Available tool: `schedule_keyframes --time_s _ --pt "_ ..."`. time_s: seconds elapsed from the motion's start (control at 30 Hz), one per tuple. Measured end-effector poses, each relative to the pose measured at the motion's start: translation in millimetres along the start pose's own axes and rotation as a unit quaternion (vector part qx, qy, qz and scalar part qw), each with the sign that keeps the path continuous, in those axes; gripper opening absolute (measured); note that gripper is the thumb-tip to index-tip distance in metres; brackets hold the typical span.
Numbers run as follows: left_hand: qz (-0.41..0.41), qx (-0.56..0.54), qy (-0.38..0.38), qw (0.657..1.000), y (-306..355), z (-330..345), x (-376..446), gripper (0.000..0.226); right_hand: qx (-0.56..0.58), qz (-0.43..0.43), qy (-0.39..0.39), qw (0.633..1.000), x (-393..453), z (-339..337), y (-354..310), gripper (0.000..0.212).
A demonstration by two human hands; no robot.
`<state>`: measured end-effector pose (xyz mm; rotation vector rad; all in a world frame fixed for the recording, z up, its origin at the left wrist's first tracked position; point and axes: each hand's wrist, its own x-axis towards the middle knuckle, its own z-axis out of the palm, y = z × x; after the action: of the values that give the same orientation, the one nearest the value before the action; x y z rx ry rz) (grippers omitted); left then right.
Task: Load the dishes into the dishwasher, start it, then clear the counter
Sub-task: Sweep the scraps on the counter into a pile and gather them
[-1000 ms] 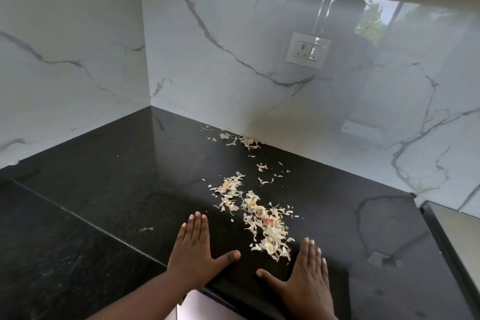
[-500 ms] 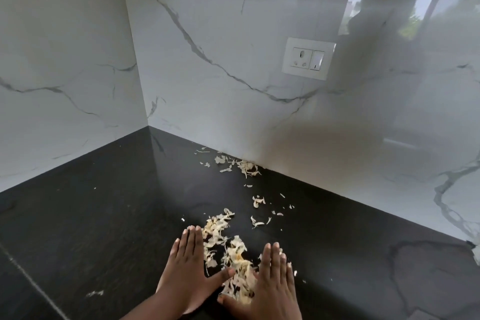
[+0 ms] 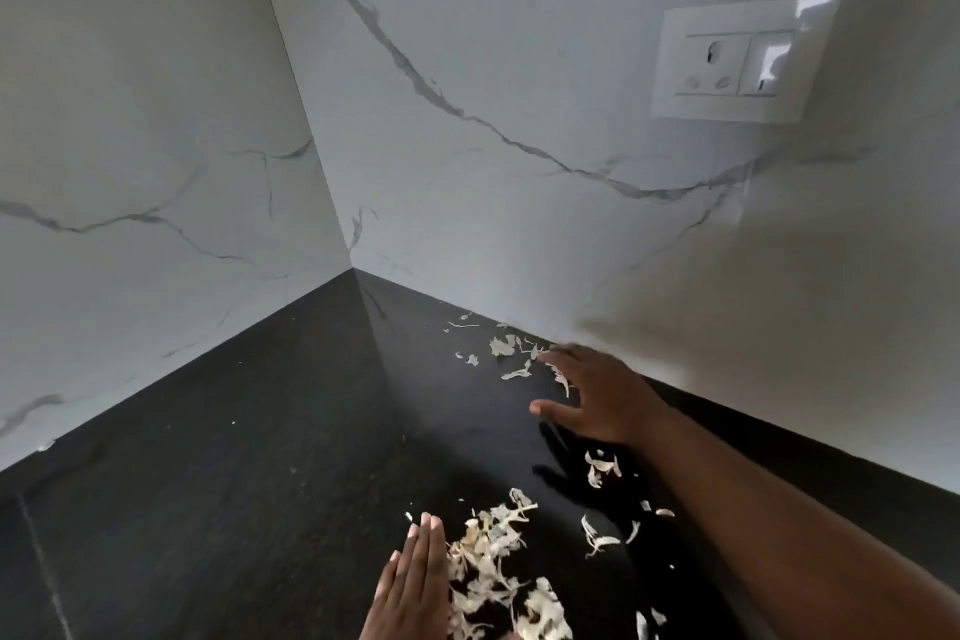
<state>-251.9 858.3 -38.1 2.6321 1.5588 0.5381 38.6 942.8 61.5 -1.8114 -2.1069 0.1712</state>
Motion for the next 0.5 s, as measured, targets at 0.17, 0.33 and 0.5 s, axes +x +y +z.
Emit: schedule_keyframes --time_s 0.17,0.33,0.5 --pt "-0.003 0.011 0.017 1.0 -0.3 8.1 -2.5 0.045 -0.038 -0.04 -0.018 0.998 61.8 23.5 34.7 0.08" --pt "-0.007 0.042 -0.007 0.999 -6.7 10.9 -6.2 0.046 -0.016 -0.057 -0.061 0.996 80.1 48.8 59.9 0.092" --pt "0.036 0.077 -0.076 0.993 -16.1 -9.0 -3.7 0.051 0.197 -0.001 -0.07 0.978 55.4 51.5 52.7 0.048"
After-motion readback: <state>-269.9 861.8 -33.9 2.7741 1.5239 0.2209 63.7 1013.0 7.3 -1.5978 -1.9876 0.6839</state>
